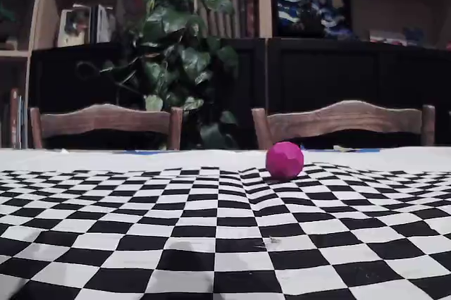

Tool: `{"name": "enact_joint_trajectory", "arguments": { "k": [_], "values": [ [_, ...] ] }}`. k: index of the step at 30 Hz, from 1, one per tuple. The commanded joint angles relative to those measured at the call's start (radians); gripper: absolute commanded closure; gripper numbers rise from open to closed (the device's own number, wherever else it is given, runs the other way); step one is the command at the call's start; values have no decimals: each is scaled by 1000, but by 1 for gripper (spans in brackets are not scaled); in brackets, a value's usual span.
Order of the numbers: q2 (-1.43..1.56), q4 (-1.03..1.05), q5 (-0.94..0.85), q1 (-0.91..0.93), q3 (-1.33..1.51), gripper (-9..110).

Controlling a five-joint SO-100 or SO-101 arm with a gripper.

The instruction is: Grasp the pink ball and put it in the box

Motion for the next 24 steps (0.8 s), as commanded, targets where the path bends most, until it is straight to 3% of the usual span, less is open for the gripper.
{"name": "enact_joint_trajectory", "arguments": {
  "k": [1,24],
  "values": [
    [-11,-28,-34,3,8,72],
    [-25,-34,-35,127,8,72]
  ]
}}
